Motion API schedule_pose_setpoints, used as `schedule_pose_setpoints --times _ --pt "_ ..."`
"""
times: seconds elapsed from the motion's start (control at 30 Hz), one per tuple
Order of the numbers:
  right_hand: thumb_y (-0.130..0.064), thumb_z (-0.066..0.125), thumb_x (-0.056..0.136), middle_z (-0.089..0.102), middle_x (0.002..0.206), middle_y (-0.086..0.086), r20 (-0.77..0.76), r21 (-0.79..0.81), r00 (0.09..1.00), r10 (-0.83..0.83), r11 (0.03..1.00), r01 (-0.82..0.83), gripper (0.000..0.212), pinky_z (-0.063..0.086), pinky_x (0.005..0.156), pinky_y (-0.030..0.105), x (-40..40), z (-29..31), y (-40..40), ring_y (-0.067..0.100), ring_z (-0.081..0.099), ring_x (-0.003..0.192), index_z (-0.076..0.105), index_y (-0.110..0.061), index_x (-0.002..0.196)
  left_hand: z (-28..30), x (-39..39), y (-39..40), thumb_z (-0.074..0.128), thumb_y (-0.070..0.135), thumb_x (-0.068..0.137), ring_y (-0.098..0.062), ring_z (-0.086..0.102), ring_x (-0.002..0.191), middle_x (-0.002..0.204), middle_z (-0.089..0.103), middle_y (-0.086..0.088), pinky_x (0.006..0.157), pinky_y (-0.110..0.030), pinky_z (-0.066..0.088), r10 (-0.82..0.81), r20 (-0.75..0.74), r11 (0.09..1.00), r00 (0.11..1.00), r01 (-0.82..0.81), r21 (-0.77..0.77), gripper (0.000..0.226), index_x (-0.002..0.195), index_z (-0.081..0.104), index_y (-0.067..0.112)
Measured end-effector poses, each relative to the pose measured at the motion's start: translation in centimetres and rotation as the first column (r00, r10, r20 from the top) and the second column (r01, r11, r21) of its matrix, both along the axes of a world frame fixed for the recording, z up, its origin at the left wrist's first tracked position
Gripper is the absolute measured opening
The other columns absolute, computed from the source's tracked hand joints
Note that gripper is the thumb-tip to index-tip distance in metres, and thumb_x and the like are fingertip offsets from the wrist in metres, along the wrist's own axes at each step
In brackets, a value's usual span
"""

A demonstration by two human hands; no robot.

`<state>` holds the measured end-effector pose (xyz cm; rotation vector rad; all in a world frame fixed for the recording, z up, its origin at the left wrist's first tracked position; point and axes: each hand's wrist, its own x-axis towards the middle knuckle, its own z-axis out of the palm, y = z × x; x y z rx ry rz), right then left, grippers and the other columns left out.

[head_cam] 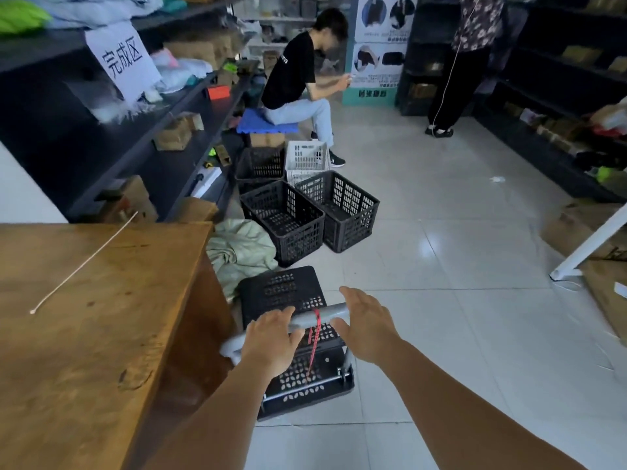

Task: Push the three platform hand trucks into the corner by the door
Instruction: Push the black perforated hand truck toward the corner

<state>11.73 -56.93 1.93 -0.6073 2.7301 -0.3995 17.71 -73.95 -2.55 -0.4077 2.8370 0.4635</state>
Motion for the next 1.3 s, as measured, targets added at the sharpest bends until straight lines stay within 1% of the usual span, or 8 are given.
schedule_pose_setpoints --times 0.17,0.23,0.37,0.47,0.73,0.93,1.13,1.3 --pt "-0.043 0.037 0.098 0.030 0.153 -0.001 0.037 0.092 0.988 0.150 0.984 -0.153 0.058 0.018 0.115 0.038 -3.6 -2.7 -1.1 0.019 0.025 0.141 0.022 -0.021 0.149 -1.1 -1.3 0.1 0.025 0.043 0.100 -0.025 0.046 0.122 0.133 0.051 -0.001 0.108 -0.039 0.027 0.004 0.018 0.992 1.000 -0.002 -0.126 0.044 0.141 0.033 0.029" --pt "-0.046 0.035 0.098 0.039 0.145 0.001 0.026 0.127 0.975 0.219 0.967 -0.220 0.054 0.020 0.113 0.037 -4.9 -3.4 -1.1 0.020 0.032 0.135 0.031 -0.020 0.145 -1.1 -1.8 0.3 0.025 0.043 0.100 -0.026 0.046 0.120 0.131 0.052 -0.002 0.106 -0.038 0.028 -0.001 0.026 0.990 1.000 0.004 -0.143 0.044 0.140 0.033 0.029" --pt "-0.048 0.037 0.096 0.050 0.124 0.001 0.039 0.078 0.939 0.342 0.936 -0.344 0.042 0.027 0.105 0.034 -8.1 -4.2 -0.1 0.021 0.043 0.118 0.045 -0.020 0.126 -1.0 -3.3 1.3 0.024 0.042 0.100 -0.025 0.043 0.121 0.134 0.048 -0.002 0.107 -0.038 0.027 0.042 0.045 0.987 0.998 -0.035 -0.156 0.043 0.140 0.031 0.029" --pt "-0.049 0.035 0.096 0.051 0.120 0.000 0.028 0.094 0.904 0.427 0.899 -0.428 0.039 0.029 0.101 0.034 -10.4 -4.9 1.0 0.021 0.043 0.111 0.045 -0.020 0.120 -1.1 -4.5 2.9 0.025 0.041 0.100 -0.025 0.041 0.124 0.137 0.045 -0.001 0.108 -0.038 0.026 0.098 0.068 0.984 0.993 -0.086 -0.157 0.043 0.141 0.030 0.028" --pt "-0.045 0.030 0.098 0.052 0.120 0.001 0.088 0.095 0.750 0.656 0.744 -0.661 0.036 0.030 0.099 0.038 -16.5 -4.8 4.8 0.023 0.045 0.111 0.044 -0.021 0.121 -0.1 -8.4 9.4 0.027 0.042 0.100 -0.028 0.040 0.127 0.137 0.046 -0.006 0.110 -0.040 0.025 0.276 0.159 0.958 0.948 -0.259 -0.120 0.044 0.140 0.032 0.024" --pt "-0.046 0.032 0.097 0.054 0.116 0.000 0.077 0.083 0.681 0.729 0.675 -0.733 0.034 0.031 0.096 0.038 -19.1 -4.7 9.0 0.022 0.047 0.107 0.045 -0.022 0.117 0.4 -9.8 15.3 0.029 0.039 0.100 -0.031 0.042 0.124 0.131 0.049 -0.009 0.108 -0.043 0.029 0.360 0.187 0.933 0.914 -0.347 -0.097 0.039 0.134 0.037 0.021" --pt "-0.057 0.033 0.094 0.058 0.108 -0.002 0.091 0.058 0.645 0.758 0.643 -0.764 0.041 0.031 0.095 0.040 -19.2 -4.9 12.2 0.021 0.050 0.101 0.049 -0.023 0.109 0.4 -9.1 20.0 0.028 0.038 0.100 -0.031 0.043 0.122 0.129 0.049 -0.010 0.108 -0.045 0.030 0.451 0.202 0.892 0.869 -0.443 -0.090 0.038 0.133 0.037 0.021" --pt "-0.057 0.029 0.095 0.057 0.109 0.000 0.112 0.118 0.576 0.810 0.565 -0.817 0.037 0.033 0.097 0.040 -18.2 -4.8 16.6 0.023 0.050 0.104 0.043 -0.024 0.102 0.0 -7.7 25.9 0.026 0.037 0.101 -0.030 0.042 0.121 0.129 0.047 -0.010 0.107 -0.046 0.030 0.518 0.215 0.855 0.828 -0.509 -0.098 0.036 0.132 0.035 0.020"
